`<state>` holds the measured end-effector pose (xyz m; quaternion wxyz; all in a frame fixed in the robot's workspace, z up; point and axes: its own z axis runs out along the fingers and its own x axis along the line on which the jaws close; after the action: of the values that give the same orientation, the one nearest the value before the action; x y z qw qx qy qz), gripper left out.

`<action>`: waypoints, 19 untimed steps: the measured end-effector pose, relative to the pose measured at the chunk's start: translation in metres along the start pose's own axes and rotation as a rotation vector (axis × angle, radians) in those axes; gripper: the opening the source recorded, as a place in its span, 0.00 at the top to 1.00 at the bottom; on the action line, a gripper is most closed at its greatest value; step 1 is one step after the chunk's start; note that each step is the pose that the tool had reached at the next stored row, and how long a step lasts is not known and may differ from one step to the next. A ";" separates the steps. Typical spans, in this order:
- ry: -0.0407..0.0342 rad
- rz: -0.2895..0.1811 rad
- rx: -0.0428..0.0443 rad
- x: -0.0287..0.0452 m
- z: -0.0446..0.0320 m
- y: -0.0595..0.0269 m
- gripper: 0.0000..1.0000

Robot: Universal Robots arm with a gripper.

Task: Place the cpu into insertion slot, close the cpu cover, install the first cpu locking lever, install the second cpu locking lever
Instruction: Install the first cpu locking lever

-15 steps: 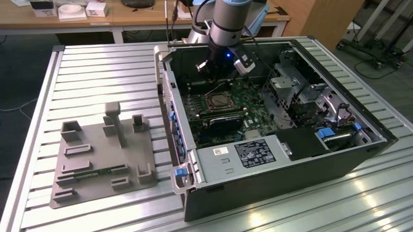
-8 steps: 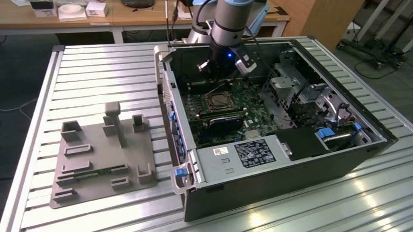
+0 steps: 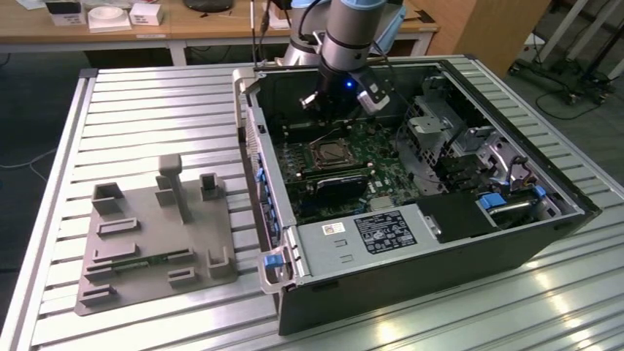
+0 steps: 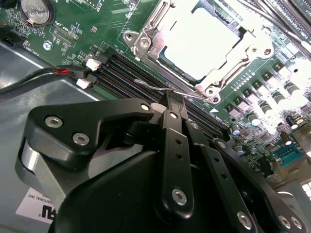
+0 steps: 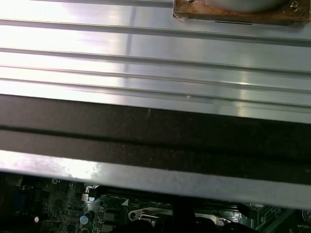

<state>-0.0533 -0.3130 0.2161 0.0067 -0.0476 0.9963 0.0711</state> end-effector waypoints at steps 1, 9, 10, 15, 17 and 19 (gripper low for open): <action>0.0001 0.000 0.0008 -0.0003 0.0001 -0.0002 0.90; 0.0005 0.000 0.0051 -0.0045 0.0037 -0.0012 0.90; 0.0006 0.000 0.0055 -0.0051 0.0043 -0.0014 0.90; 0.0007 0.000 0.0062 -0.0082 0.0062 -0.0019 0.90; 0.0006 0.000 0.0065 -0.0096 0.0070 -0.0022 0.90; 0.0007 0.000 0.0072 -0.0110 0.0076 -0.0024 0.90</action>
<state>-0.0421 -0.3132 0.2084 0.0066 -0.0476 0.9966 0.0675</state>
